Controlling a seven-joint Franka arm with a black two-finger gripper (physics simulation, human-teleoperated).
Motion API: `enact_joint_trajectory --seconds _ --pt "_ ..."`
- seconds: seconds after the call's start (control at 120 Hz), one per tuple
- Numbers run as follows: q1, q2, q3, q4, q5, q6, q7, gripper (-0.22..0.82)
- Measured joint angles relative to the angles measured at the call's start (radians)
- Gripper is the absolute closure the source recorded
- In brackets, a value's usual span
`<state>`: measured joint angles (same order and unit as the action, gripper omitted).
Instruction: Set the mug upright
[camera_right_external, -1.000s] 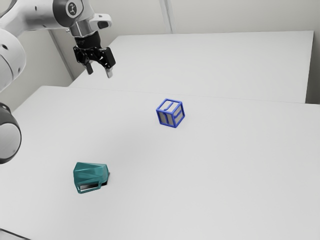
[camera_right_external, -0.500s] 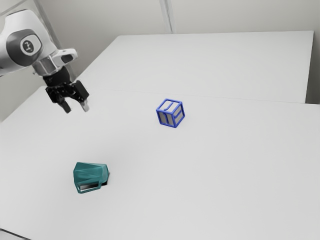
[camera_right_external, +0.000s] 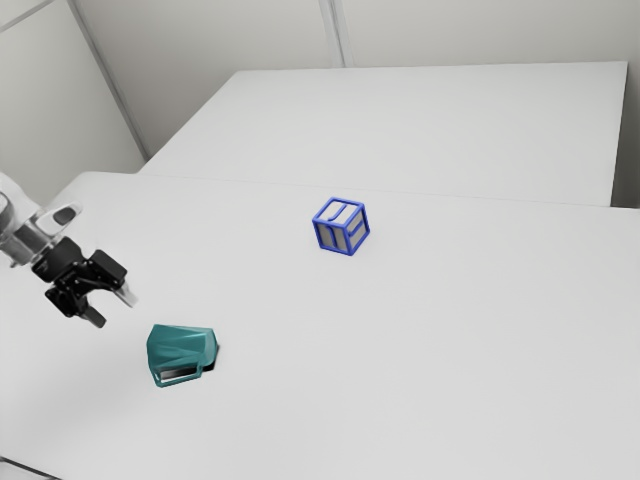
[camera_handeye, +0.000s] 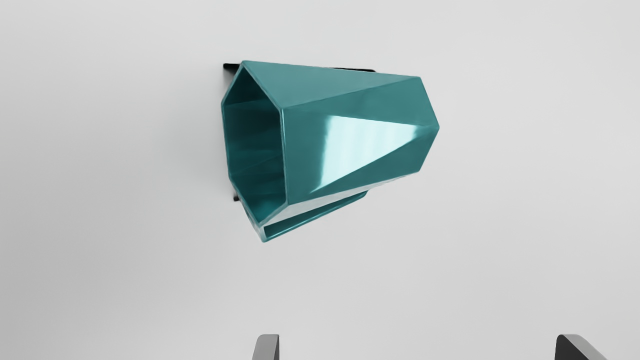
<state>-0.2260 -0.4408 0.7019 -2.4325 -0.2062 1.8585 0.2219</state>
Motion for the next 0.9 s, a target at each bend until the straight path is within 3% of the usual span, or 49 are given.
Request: enact_joint_trajectory --seconds 0.467,0.9 --pt "-0.046 0.074 0.052 -0.099 -0.031 0.252 0.106 0.0" --pt "-0.056 0.124 0.078 -0.161 -0.189 0.352 0.214 0.0"
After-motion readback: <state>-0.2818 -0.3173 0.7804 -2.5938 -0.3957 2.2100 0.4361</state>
